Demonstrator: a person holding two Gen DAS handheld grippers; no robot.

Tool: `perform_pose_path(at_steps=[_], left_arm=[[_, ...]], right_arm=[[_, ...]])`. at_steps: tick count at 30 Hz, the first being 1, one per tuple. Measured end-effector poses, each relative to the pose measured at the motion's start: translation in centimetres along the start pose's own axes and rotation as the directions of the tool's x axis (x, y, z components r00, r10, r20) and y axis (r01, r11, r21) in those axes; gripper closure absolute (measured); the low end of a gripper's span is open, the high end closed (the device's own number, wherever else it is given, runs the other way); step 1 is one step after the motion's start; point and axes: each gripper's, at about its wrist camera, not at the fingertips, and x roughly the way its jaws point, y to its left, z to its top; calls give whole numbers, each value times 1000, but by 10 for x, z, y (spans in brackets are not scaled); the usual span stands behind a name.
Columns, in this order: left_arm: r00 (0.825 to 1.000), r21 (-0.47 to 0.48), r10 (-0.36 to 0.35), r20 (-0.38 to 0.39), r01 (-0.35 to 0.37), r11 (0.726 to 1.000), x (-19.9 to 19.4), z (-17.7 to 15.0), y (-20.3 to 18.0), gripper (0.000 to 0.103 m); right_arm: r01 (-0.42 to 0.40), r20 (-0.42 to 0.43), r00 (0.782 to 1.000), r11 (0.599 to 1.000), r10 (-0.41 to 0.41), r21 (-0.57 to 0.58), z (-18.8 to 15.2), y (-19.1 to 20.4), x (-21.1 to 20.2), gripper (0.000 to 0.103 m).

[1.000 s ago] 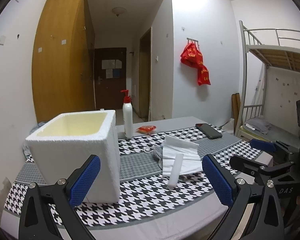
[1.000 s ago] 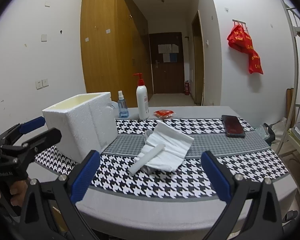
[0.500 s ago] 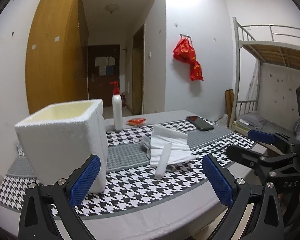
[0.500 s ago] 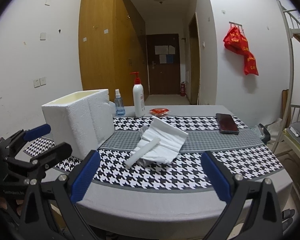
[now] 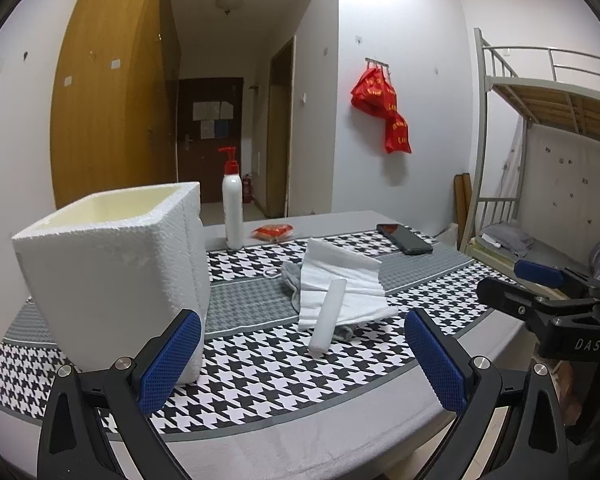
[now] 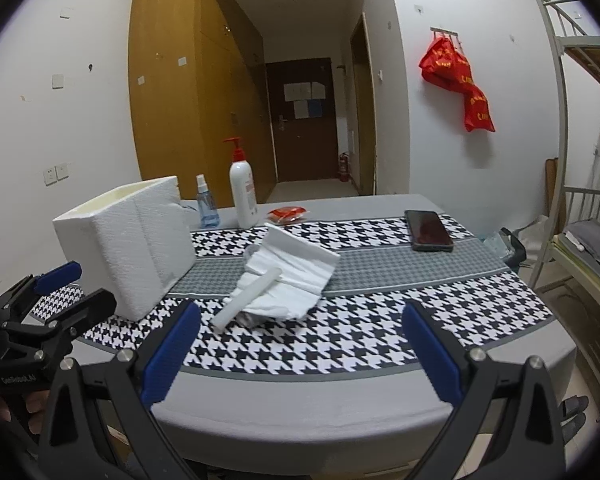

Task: Organize soft objects
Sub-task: 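Withdraw the left gripper from the box toward the white tissue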

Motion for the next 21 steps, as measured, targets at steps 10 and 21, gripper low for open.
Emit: perform_pose_path(at_steps=[10, 21], left_arm=[[997, 0, 13, -71, -13, 1000, 27, -7, 4, 1], [992, 25, 0, -127, 3, 1000, 54, -13, -8, 1]], right_arm=[[14, -41, 999, 1000, -15, -20, -1, -7, 25, 1], [-18, -93, 996, 1000, 16, -19, -3, -21, 56, 1]])
